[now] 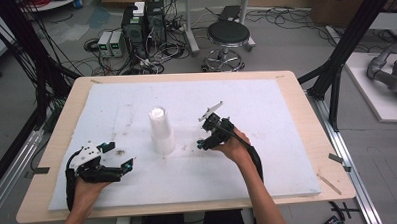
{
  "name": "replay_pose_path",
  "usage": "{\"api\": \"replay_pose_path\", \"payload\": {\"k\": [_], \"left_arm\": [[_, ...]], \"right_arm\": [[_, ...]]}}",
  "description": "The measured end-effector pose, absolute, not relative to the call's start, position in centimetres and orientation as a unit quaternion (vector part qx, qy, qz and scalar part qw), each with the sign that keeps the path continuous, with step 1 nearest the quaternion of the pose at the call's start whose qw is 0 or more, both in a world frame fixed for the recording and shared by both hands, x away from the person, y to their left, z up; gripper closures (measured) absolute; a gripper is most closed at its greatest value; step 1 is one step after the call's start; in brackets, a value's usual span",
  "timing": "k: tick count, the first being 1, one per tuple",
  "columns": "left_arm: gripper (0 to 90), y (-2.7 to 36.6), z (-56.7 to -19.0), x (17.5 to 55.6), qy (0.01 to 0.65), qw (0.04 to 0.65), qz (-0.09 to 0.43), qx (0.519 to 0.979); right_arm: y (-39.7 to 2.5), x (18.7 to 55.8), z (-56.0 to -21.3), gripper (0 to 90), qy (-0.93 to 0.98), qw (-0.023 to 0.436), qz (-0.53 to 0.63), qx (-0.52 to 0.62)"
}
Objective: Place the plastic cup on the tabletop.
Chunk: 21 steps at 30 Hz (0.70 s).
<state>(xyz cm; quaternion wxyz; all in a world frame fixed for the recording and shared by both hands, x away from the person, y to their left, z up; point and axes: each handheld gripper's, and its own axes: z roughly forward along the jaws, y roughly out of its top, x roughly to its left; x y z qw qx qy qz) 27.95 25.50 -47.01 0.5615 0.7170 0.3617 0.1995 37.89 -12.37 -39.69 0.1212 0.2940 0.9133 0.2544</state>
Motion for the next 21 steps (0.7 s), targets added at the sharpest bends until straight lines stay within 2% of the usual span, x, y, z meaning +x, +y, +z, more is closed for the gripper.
{"api": "replay_pose_path", "payload": {"k": [11,12,13,15,21], "left_arm": [[3.1,25.5,-47.0,27.9,0.362,0.561,0.199,0.717],[3.0,25.6,-47.0,27.9,0.362,0.562,0.199,0.716],[3.0,25.6,-47.0,27.9,0.362,0.562,0.199,0.716],[3.1,25.6,-47.0,27.9,0.362,0.562,0.198,0.717],[3.1,25.6,-47.0,27.9,0.364,0.563,0.196,0.716]], "right_arm": [[-11.9,38.3,-40.6,31.4,0.895,0.131,0.290,0.314],[-11.8,38.4,-40.8,27.4,0.895,0.133,0.290,0.313],[-11.8,38.4,-40.8,27.4,0.895,0.133,0.290,0.313],[-11.7,38.5,-41.2,18.7,0.897,0.136,0.280,0.315],[-11.8,38.4,-42.1,14.9,0.895,0.129,0.287,0.317]]}}
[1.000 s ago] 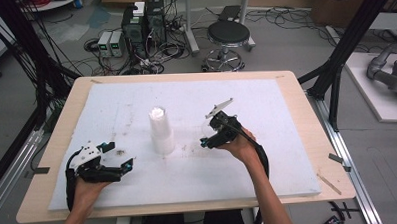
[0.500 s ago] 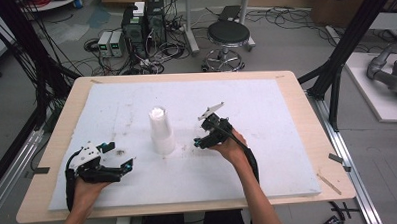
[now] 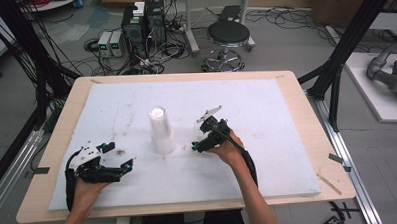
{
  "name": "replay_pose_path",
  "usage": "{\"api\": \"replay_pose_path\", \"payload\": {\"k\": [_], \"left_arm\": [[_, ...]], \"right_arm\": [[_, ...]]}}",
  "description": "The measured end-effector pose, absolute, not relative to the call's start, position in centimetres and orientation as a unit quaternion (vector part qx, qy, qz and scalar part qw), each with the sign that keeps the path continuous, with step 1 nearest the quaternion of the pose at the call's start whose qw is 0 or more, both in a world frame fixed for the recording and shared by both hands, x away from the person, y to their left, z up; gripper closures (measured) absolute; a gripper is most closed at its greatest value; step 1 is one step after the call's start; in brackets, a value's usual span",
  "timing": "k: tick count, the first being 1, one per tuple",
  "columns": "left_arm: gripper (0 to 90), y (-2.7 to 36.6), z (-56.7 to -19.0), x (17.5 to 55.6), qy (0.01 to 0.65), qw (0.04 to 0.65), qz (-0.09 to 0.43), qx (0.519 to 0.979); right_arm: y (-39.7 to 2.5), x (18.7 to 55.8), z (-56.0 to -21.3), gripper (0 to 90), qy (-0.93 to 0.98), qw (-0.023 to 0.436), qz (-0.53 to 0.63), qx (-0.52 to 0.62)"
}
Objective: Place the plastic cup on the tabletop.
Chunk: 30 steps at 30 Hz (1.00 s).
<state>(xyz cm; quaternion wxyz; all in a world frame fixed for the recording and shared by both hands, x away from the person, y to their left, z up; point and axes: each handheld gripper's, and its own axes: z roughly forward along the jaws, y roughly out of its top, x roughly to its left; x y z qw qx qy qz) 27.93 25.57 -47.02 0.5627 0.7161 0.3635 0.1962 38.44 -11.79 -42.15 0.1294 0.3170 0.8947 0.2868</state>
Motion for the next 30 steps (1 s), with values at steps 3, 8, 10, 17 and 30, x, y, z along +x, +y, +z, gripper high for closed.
{"api": "replay_pose_path", "payload": {"k": [3,8,10,17,30], "left_arm": [[3.1,25.6,-47.0,27.9,0.364,0.562,0.195,0.716],[3.1,25.6,-47.0,27.9,0.364,0.563,0.195,0.716],[3.1,25.6,-47.0,28.0,0.365,0.562,0.194,0.716],[3.0,25.6,-47.0,28.0,0.371,0.562,0.195,0.713],[3.0,25.4,-47.0,27.9,0.373,0.552,0.209,0.716]], "right_arm": [[-12.0,38.3,-42.2,14.9,0.892,0.131,0.291,0.320],[-12.5,37.9,-42.3,14.9,0.888,0.134,0.302,0.319],[-12.9,37.5,-42.3,14.9,0.884,0.139,0.311,0.319],[-16.3,34.8,-43.0,14.9,0.858,0.156,0.377,0.311],[-21.9,31.4,-44.0,14.9,0.808,0.188,0.446,0.337]]}}
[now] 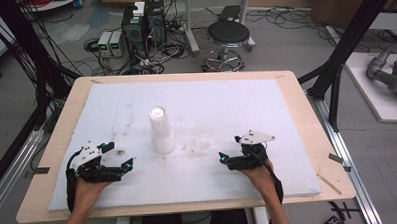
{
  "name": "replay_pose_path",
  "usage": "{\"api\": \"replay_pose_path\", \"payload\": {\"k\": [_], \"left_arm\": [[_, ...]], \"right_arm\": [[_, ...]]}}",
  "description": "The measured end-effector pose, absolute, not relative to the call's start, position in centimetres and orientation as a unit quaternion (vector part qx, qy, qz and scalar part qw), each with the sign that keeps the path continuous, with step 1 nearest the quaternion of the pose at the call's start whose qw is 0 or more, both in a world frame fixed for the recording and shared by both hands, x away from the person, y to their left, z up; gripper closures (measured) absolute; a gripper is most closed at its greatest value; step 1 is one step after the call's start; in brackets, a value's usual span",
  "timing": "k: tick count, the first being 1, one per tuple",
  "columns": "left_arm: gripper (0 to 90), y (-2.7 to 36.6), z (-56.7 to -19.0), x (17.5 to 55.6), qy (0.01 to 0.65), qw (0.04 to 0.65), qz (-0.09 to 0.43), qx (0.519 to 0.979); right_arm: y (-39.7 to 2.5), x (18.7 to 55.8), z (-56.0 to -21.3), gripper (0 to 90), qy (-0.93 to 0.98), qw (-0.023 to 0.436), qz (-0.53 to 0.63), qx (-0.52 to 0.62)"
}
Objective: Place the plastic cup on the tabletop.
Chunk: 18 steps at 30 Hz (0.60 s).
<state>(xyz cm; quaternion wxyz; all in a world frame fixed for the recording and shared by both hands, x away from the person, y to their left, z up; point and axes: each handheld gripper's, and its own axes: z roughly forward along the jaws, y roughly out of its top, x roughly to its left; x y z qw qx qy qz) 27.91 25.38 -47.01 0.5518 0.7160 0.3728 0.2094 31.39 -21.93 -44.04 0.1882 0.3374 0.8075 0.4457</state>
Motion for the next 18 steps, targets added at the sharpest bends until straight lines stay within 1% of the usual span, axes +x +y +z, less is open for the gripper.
{"api": "replay_pose_path", "payload": {"k": [3,8,13,18], "left_arm": [[3.0,25.4,-47.0,27.9,0.377,0.552,0.213,0.713],[3.0,25.3,-47.0,27.7,0.375,0.550,0.222,0.712],[3.0,25.4,-47.0,27.8,0.381,0.551,0.218,0.709],[3.0,25.4,-47.0,27.7,0.382,0.553,0.224,0.706]], "right_arm": [[-23.2,30.6,-44.6,15.0,0.789,0.208,0.459,0.350],[-24.0,30.4,-45.2,15.0,0.782,0.222,0.460,0.357],[-24.1,30.3,-45.3,15.0,0.772,0.229,0.471,0.359],[-24.3,30.4,-45.3,15.0,0.766,0.226,0.478,0.367]]}}
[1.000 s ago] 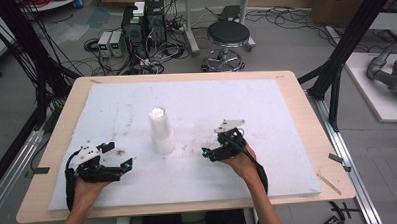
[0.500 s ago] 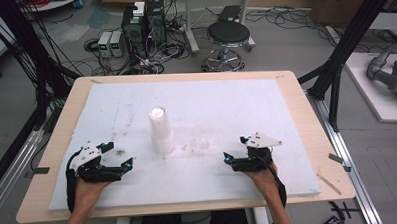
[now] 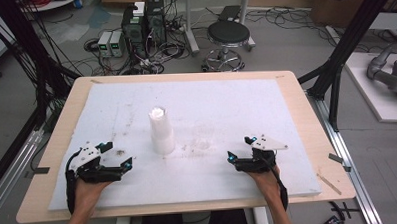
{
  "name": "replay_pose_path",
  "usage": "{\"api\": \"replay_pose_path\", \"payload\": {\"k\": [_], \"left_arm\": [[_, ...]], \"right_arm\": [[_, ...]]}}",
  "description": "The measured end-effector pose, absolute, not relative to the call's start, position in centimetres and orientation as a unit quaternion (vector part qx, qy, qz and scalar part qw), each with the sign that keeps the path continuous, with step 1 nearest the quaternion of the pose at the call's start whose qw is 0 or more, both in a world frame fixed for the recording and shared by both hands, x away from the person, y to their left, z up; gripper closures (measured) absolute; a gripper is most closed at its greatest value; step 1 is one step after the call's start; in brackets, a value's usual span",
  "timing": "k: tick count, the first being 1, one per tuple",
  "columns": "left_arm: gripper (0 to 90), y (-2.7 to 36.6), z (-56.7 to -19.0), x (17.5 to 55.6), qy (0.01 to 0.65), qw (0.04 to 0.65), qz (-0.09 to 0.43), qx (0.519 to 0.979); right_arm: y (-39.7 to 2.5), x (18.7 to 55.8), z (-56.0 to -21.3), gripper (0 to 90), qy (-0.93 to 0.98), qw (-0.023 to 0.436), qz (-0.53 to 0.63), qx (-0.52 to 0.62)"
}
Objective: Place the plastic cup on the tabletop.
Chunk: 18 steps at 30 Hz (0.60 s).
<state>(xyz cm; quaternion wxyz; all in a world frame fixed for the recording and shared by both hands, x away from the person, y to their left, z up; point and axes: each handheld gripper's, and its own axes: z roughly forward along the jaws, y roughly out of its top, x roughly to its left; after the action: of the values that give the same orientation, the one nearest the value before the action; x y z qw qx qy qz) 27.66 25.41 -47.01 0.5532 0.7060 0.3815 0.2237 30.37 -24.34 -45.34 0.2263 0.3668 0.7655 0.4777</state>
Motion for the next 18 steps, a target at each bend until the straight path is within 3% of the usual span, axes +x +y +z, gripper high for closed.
{"api": "replay_pose_path", "payload": {"k": [18], "left_arm": [[3.0,25.60,-47.04,27.48,0.384,0.560,0.225,0.699]], "right_arm": [[-24.76,30.20,-45.43,15.0,0.753,0.223,0.490,0.378]]}}
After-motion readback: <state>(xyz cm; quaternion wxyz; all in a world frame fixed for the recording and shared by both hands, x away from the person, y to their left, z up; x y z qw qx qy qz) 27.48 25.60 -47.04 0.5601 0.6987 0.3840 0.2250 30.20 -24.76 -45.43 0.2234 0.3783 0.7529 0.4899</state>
